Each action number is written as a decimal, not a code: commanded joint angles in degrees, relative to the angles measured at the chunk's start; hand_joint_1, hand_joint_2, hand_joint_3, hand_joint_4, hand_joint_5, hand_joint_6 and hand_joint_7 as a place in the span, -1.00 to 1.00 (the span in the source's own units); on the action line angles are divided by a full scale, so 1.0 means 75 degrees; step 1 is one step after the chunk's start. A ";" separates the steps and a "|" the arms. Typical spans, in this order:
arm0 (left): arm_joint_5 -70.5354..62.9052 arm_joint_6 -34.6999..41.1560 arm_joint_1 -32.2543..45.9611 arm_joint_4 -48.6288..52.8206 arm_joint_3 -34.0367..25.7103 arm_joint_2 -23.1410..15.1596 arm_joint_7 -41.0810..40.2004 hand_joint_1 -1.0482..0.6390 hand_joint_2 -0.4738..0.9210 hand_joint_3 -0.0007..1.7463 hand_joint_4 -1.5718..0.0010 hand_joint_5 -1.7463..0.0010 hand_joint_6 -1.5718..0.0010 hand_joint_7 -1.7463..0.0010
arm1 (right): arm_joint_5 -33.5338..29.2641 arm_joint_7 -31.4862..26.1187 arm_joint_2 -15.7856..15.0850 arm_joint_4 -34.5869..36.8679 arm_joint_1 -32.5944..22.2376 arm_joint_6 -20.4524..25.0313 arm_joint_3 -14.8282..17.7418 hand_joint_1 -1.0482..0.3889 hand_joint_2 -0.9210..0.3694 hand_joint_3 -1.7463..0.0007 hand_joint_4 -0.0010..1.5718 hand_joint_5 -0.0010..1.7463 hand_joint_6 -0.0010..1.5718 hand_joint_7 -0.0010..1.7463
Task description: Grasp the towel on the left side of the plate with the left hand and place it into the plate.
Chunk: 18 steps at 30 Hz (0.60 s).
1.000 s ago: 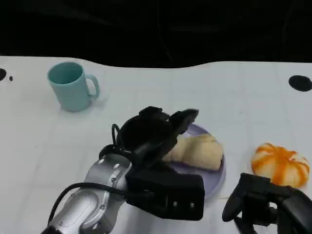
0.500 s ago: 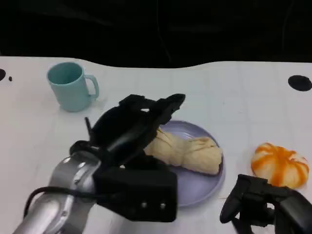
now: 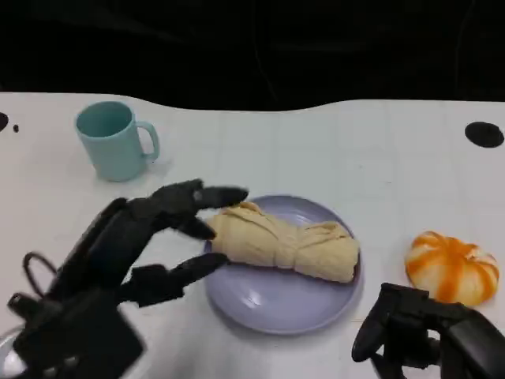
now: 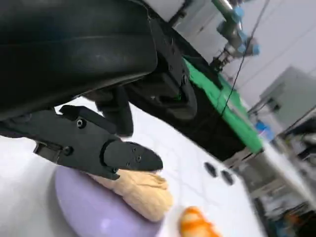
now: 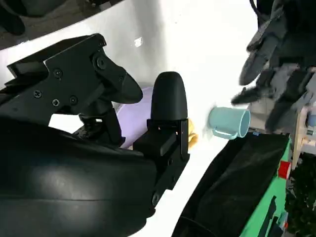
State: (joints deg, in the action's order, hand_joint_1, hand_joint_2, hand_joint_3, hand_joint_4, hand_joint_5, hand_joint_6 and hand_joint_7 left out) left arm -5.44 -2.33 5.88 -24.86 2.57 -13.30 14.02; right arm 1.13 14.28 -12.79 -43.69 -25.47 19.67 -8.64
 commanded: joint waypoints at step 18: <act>0.3470 0.3851 0.2082 -0.1886 -0.0677 0.0880 -0.0294 0.21 0.38 0.60 -0.08 -1.00 0.11 -0.97 | 0.0323 0.0106 -0.0122 0.0357 -0.0151 -0.0477 0.0332 0.49 -0.49 -0.27 -0.07 1.00 -0.19 0.66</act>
State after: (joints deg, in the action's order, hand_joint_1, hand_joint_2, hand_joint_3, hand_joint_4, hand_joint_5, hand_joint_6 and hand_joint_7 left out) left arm 18.82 25.18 21.58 -40.53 -2.41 -6.19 10.89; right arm 2.98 14.64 -13.06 -41.47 -26.13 17.38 -6.74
